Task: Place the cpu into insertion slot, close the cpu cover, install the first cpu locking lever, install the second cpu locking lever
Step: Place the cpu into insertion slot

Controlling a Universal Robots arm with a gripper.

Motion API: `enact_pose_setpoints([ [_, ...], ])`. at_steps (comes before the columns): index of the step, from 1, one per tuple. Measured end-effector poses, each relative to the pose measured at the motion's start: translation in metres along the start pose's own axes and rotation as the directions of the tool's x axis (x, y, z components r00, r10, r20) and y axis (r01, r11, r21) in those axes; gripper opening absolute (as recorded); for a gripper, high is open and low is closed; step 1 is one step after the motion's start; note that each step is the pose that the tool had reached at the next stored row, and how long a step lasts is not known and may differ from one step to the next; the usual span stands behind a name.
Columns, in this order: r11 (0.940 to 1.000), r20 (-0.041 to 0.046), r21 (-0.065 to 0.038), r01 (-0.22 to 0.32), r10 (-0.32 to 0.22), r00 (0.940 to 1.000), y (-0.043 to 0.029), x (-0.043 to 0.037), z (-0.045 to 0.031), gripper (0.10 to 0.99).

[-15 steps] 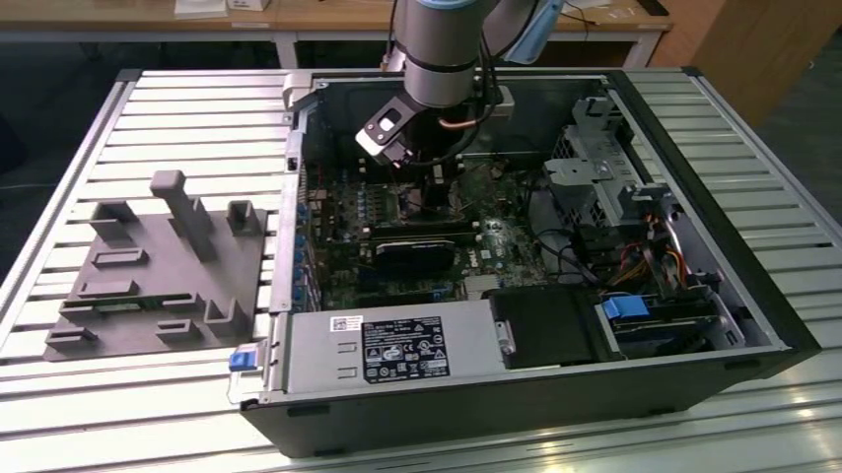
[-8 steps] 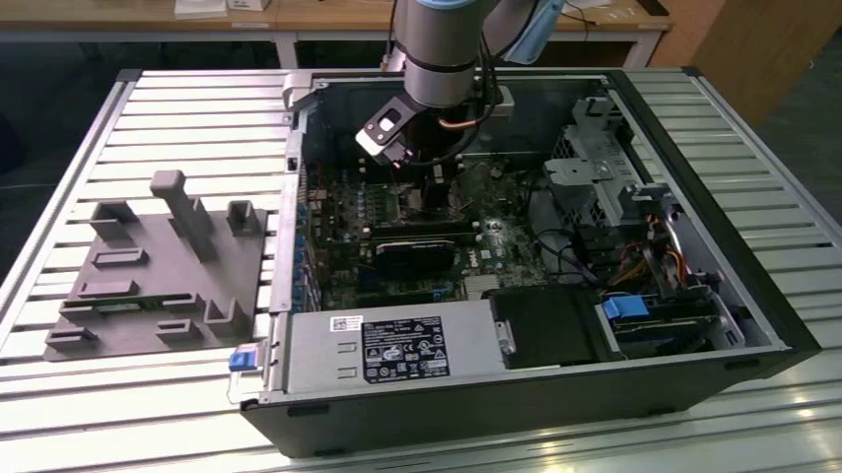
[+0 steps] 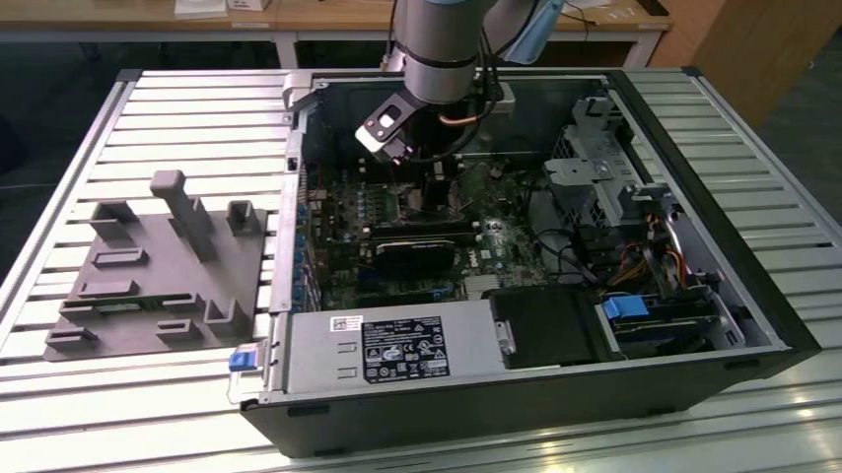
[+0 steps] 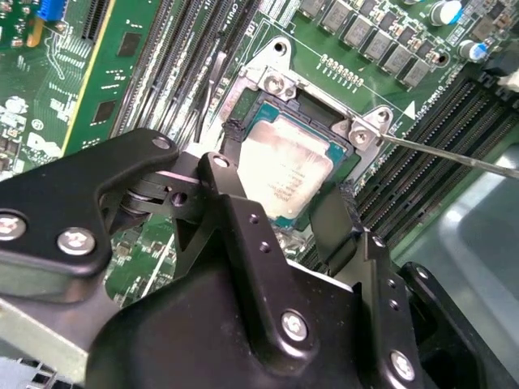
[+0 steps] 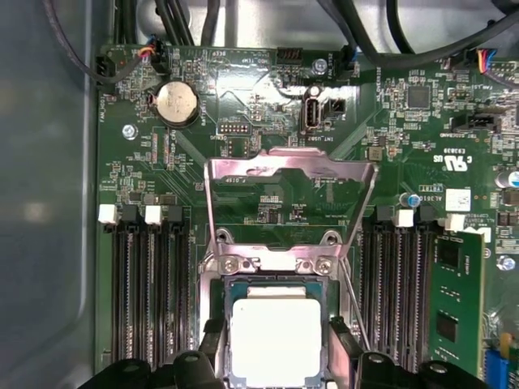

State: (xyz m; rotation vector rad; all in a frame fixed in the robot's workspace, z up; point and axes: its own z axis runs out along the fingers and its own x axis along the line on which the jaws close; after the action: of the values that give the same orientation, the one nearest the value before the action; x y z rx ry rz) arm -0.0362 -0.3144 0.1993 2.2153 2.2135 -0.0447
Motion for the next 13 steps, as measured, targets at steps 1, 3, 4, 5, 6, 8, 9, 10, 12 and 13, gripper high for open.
enact_pose_setpoints([
  [1, 1.0, 0.0001, 0.0, 0.0, 0.0, 1.0, 0.0, 0.0, -0.0016, 0.608],
  [3, 1.0, 0.0001, -0.001, 0.0, 0.0, 1.0, -0.0001, -0.0001, -0.0045, 0.608],
  [4, 1.0, 0.0001, -0.002, 0.0, 0.0, 1.0, -0.0001, -0.0002, -0.0057, 0.608],
  [5, 1.0, 0.0001, -0.002, 0.0, 0.0, 1.0, -0.0001, -0.0002, -0.0062, 0.608],
  [6, 1.0, 0.0, -0.002, 0.0, 0.0, 1.0, -0.0001, -0.0001, -0.0062, 0.608],
  [8, 1.0, 0.0, -0.002, 0.0, 0.0, 1.0, -0.0001, -0.0002, -0.0062, 0.608],
  [9, 1.0, 0.0, -0.002, 0.0, 0.0, 1.0, -0.0001, -0.0002, -0.0062, 0.608],
  [10, 1.0, 0.0, -0.002, 0.0, 0.0, 1.0, -0.0001, -0.0002, -0.0062, 0.608],
  [12, 1.0, 0.0001, -0.002, 0.0, 0.0, 1.0, -0.0001, -0.0002, -0.0063, 0.596],
  [13, 1.0, 0.0001, -0.002, 0.0, 0.0, 1.0, -0.0001, -0.0002, -0.0063, 0.533],
])
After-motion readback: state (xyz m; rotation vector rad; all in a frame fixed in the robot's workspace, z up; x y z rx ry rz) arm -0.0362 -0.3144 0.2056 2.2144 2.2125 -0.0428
